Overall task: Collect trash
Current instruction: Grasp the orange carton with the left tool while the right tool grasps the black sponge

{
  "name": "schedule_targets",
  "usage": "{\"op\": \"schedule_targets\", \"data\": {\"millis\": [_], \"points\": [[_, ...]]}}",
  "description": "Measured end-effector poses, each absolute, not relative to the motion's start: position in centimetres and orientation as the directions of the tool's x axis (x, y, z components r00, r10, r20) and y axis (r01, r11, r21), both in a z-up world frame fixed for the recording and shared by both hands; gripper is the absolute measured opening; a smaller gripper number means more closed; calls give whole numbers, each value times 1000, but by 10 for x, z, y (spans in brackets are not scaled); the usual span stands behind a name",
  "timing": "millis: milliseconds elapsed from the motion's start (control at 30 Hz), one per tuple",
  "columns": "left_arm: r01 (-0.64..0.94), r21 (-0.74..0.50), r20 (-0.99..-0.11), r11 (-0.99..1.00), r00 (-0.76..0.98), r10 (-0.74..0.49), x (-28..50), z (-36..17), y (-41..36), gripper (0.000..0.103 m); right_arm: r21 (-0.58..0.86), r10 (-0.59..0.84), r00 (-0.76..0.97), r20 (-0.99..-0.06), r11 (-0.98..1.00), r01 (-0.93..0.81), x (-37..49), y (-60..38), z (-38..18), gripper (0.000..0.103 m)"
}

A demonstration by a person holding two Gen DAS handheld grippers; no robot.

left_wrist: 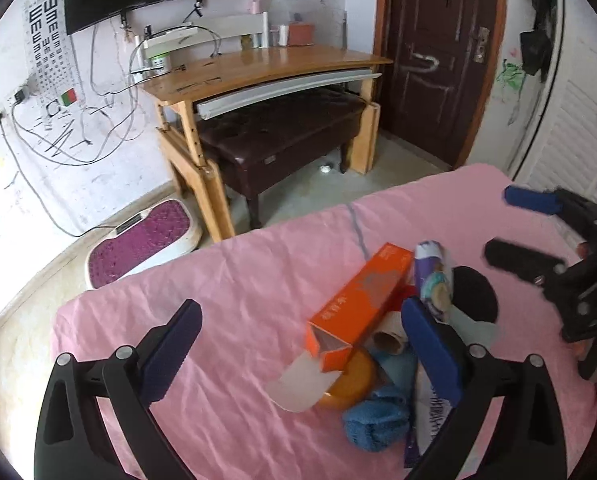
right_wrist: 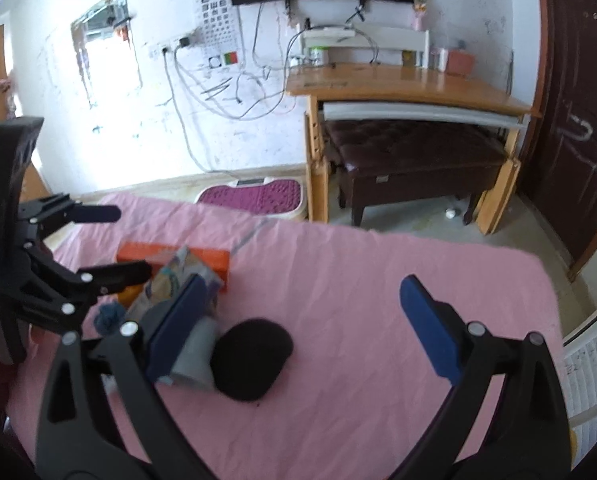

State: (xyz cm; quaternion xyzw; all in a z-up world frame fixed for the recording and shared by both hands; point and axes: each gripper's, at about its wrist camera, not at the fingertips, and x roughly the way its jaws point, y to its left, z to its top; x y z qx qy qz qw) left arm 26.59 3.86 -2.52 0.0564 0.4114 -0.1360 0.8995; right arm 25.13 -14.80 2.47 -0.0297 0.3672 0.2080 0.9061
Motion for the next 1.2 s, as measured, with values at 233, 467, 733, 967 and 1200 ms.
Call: {"op": "schedule_targets", "data": {"millis": [233,467,733,967,1200], "points": [[314,-10,-762,949,613,-211,271,-39,30,48,100,366,604,-708,898,-428,255,-147,18,94],[337,-40,-777,941,581,-241,273,-47,31,32,64,374,578,-726,872,-485,244,-136,14,94],[301,-68,-777,951,582,-240,286,-58,44,38,45,351,599,-720,884,-465,242,-145,17,77],[314,-64,-776,947,581,-245,287,-58,39,38,61,369,511,-776,851,-522,241,-134,1,73],[313,-41,-783,949,580,-225,278,-54,28,24,146,447,435,-782,809,-570,235,-129,0,45]]}}
